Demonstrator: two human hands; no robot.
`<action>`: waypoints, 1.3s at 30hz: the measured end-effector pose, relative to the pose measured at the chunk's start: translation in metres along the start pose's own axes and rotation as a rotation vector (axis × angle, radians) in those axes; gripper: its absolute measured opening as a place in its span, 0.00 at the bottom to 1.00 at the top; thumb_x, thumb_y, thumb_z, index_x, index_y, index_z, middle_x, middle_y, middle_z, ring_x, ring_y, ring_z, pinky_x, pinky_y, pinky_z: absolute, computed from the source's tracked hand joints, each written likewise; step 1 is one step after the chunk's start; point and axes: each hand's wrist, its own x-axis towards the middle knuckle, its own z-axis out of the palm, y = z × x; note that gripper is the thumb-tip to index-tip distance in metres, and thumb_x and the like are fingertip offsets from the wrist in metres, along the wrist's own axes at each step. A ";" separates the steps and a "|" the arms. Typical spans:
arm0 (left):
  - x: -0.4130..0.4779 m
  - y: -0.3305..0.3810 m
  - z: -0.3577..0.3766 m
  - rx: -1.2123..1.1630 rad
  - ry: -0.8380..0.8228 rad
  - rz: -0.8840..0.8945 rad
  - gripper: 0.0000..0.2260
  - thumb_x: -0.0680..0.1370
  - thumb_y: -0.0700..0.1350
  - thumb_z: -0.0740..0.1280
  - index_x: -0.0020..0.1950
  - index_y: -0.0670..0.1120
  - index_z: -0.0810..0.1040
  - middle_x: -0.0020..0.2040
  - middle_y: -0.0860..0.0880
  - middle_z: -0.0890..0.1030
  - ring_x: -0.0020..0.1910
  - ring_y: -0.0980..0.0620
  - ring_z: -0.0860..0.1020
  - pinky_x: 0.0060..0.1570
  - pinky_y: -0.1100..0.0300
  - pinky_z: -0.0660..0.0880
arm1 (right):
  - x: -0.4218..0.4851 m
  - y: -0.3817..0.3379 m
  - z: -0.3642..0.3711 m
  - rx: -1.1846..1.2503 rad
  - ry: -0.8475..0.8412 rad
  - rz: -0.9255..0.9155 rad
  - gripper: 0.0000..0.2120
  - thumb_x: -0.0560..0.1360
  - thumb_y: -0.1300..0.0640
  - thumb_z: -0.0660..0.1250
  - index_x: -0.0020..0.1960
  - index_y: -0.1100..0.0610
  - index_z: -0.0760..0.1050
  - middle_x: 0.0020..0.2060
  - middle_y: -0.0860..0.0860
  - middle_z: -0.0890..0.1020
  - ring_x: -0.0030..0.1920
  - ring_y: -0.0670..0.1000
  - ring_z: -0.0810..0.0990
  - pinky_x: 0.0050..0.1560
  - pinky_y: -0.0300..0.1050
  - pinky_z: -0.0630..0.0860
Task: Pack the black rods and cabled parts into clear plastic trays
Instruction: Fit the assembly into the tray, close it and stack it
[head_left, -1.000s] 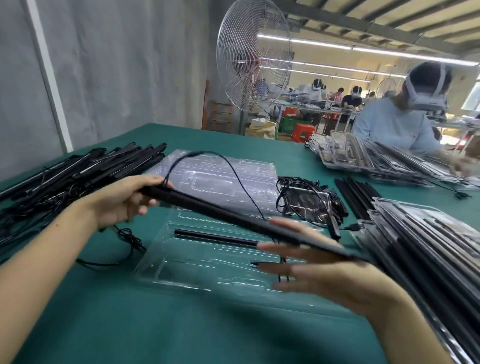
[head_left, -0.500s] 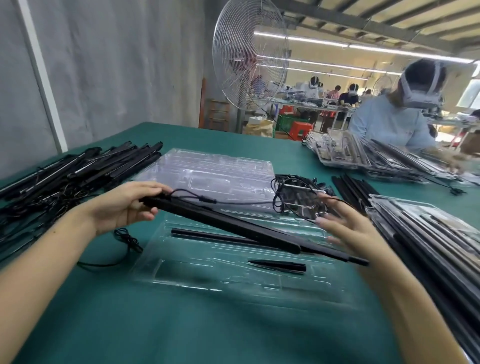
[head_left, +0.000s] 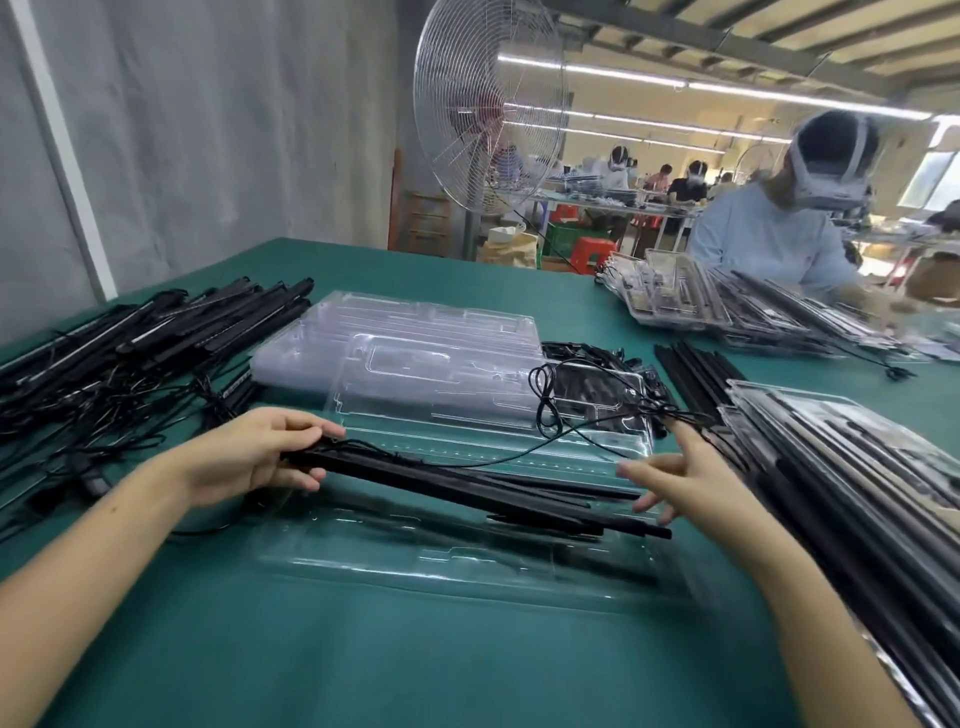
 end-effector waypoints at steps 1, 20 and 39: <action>0.000 -0.001 0.000 0.004 -0.001 0.004 0.10 0.75 0.38 0.65 0.52 0.39 0.82 0.47 0.42 0.80 0.34 0.46 0.81 0.31 0.60 0.79 | 0.000 0.002 0.004 -0.048 -0.024 -0.001 0.44 0.71 0.52 0.72 0.77 0.55 0.49 0.42 0.46 0.83 0.34 0.44 0.82 0.32 0.37 0.74; -0.007 -0.003 0.016 0.897 0.219 0.409 0.11 0.75 0.44 0.70 0.42 0.61 0.80 0.42 0.58 0.83 0.44 0.62 0.78 0.45 0.65 0.72 | -0.011 -0.002 0.031 -0.267 -0.236 -0.127 0.49 0.62 0.56 0.79 0.75 0.48 0.54 0.36 0.46 0.83 0.28 0.41 0.73 0.32 0.32 0.70; 0.000 -0.018 0.020 1.000 0.264 0.573 0.14 0.75 0.43 0.70 0.43 0.64 0.75 0.44 0.59 0.79 0.43 0.59 0.73 0.42 0.67 0.66 | -0.001 0.006 0.039 -0.421 -0.079 -0.266 0.36 0.70 0.62 0.70 0.74 0.52 0.59 0.40 0.45 0.75 0.38 0.40 0.73 0.39 0.25 0.68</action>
